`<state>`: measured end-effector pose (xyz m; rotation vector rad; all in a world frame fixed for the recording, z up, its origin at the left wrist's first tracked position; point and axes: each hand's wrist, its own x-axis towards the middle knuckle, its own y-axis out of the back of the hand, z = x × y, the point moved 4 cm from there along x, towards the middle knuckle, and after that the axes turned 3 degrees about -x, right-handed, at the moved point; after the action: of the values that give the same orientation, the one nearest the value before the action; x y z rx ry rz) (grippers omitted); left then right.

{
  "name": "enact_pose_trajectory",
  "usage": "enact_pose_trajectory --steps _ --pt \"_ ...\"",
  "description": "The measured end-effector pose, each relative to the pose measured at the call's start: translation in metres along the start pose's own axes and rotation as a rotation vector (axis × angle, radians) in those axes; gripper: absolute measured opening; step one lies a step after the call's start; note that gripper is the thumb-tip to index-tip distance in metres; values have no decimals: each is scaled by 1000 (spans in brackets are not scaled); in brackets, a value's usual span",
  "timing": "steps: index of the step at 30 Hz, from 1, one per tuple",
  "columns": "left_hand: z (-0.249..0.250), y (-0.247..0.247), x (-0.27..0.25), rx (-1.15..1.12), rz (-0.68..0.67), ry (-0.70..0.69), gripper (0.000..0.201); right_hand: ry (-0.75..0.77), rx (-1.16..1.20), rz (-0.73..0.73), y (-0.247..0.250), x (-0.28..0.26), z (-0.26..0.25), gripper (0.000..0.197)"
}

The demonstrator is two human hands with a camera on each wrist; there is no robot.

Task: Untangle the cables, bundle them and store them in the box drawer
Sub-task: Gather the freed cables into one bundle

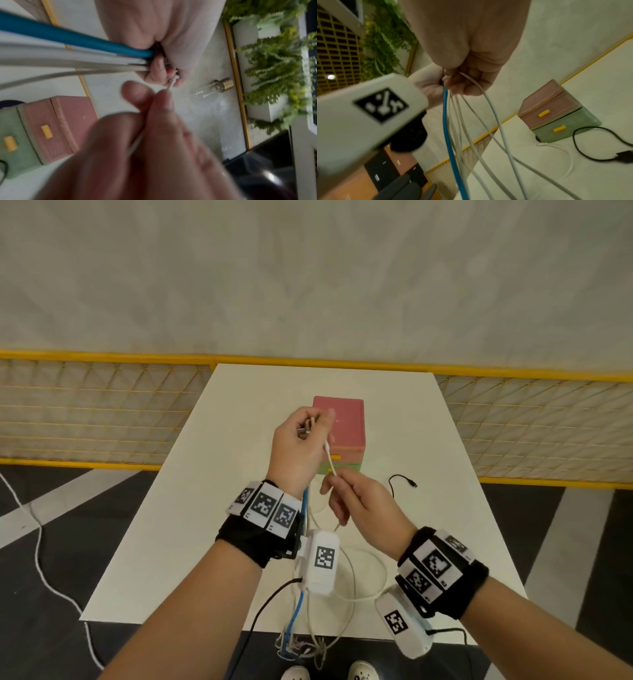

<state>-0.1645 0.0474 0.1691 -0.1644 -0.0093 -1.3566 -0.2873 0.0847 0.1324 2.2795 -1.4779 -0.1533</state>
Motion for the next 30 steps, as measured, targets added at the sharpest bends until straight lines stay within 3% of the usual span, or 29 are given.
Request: enact_pose_trajectory --steps 2,6,8,10,12,14,16,18,19,22,24,26,29,30 --pt "7 5 7 -87 52 11 23 19 -83 -50 -1 -5 6 29" --pt "33 15 20 -478 70 92 29 -66 -178 -114 11 -16 37 30" --pt "43 24 25 -453 56 70 28 -134 -261 -123 25 -18 50 30" --pt "48 26 24 -271 -30 37 21 -151 -338 -76 42 -16 51 31" --pt "50 12 12 47 -230 14 5 -109 -378 -5 57 -10 36 31" --pt "38 -9 -2 368 -444 12 22 -29 -367 56 67 0 10 29" --pt "24 -25 -11 518 -563 5 22 47 -336 87 76 8 -16 26" --pt "20 -27 -9 534 -526 -44 18 77 -346 88 85 13 -30 25" --pt "22 -22 -4 493 -440 -54 19 73 -356 92 91 14 -31 25" --pt "27 8 18 218 -30 25 20 21 -379 113 106 11 -18 28" --pt "27 23 24 151 125 42 18 2 -402 104 106 8 -12 28" --pt "31 20 21 242 113 -47 16 9 -398 86 98 9 -14 28" --pt "38 -8 1 367 -174 -219 43 45 -385 51 81 16 -25 27" --pt "38 -18 -5 411 -270 -244 42 57 -384 45 76 18 -28 26"
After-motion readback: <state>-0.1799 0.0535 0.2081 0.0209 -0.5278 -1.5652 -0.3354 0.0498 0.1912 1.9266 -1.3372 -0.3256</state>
